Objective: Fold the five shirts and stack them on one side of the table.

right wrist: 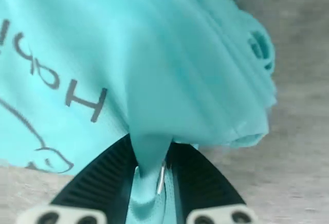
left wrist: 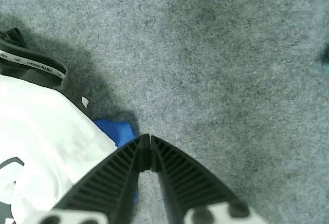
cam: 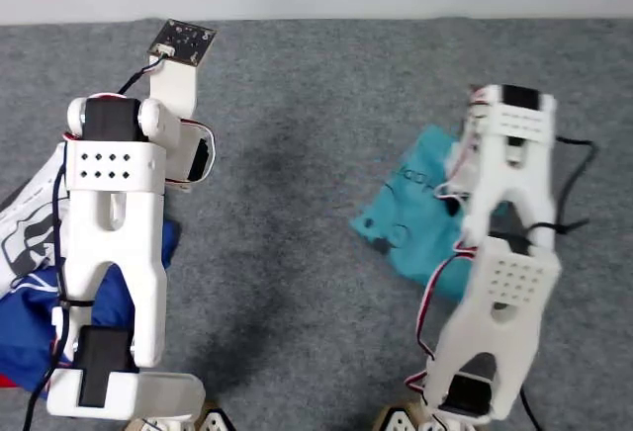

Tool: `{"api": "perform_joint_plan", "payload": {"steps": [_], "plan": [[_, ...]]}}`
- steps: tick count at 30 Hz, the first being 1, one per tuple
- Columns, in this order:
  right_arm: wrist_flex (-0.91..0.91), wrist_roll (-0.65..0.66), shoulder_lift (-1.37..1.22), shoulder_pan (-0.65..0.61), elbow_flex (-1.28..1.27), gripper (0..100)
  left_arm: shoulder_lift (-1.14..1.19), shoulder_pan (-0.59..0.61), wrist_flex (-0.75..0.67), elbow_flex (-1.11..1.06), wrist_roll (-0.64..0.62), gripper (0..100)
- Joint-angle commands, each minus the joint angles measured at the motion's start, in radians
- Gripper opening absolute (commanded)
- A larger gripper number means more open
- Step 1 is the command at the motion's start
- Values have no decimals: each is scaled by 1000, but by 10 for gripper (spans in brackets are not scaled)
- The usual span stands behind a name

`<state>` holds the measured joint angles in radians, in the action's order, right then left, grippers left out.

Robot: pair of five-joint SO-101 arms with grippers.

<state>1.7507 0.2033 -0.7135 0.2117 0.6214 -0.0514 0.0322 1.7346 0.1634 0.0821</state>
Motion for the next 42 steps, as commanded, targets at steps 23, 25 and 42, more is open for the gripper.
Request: {"api": "perform_joint_plan", "payload": {"steps": [23,25,42], "plan": [[-237,620,105,556,114,11,-44,-2,18,2,6,6],[-252,620,82,567,114,25,-44,-2,18,2,6,6],[8,384,246,486,137,34,-43,-2,18,2,6,6]]}}
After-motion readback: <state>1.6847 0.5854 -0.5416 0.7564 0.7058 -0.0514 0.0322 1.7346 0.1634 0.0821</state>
